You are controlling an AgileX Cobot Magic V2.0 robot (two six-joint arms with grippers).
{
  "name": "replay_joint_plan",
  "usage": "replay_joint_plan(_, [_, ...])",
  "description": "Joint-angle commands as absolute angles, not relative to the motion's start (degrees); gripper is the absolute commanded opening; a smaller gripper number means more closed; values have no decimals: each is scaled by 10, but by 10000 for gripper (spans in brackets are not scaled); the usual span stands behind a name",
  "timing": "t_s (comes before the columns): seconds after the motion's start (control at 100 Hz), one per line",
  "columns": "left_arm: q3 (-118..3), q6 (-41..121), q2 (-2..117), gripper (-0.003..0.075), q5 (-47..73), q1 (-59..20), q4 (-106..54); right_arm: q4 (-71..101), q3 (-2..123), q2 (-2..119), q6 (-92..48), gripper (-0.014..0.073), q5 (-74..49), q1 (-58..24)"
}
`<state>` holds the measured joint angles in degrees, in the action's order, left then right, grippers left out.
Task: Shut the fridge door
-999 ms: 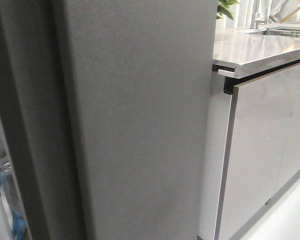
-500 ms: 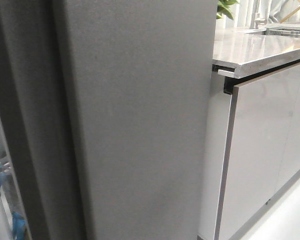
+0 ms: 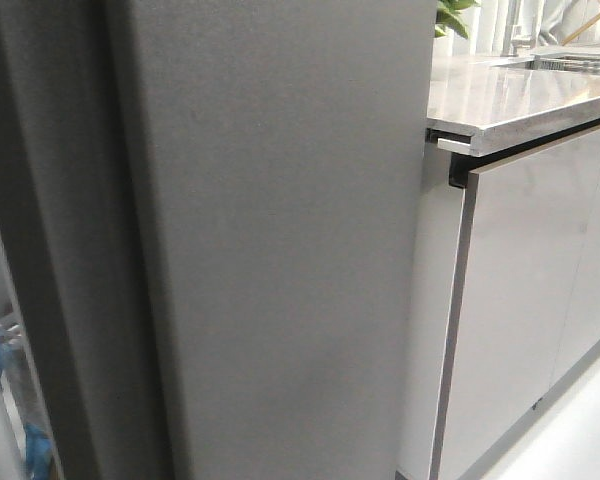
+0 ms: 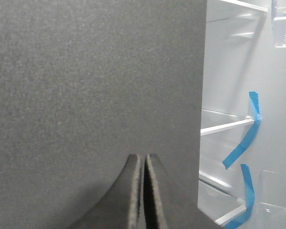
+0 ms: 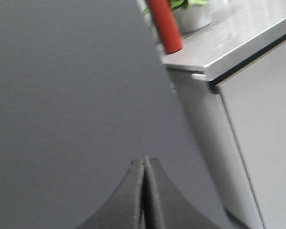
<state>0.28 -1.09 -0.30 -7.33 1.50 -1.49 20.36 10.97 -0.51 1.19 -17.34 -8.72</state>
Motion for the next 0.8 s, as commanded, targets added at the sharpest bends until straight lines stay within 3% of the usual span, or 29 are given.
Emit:
replay_joint_plan(0.0, [23,-13,-9,-20,-115,14,-17,190,200,-12,6,-44,-216,-83])
replay_joint_plan(0.15, [23,-13,-9,-20,-115,14,-17,186,327,36,-22,-44,-307,-83])
replay_joint_plan(0.36, [23,-13,-9,-20,-115,14,-17,193,470,150,-30,-44,-336,-88])
replay_joint_plan(0.789, [23,-13,-9,-20,-115,14,-17,214,692,391,-98,-44,-348,-230])
